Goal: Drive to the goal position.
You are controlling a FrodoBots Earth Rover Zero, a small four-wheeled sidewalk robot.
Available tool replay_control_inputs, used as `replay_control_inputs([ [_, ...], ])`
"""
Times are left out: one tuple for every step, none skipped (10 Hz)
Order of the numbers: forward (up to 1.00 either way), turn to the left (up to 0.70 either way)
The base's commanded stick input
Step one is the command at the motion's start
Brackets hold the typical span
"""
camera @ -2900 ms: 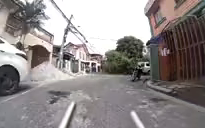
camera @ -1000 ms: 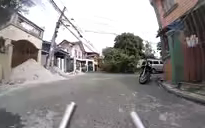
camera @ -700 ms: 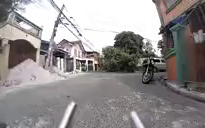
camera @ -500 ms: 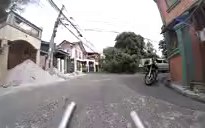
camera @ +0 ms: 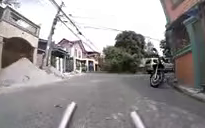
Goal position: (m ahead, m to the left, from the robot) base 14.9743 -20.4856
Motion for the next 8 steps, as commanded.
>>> replay_control_inputs([
  [0.85,-0.14],
  [0.85,0.0],
  [0.85,0.0],
  [0.85,0.0],
  [0.85,0.0],
  [0.85,0.0],
  [0.85,0.0],
  [0.85,0.0],
])
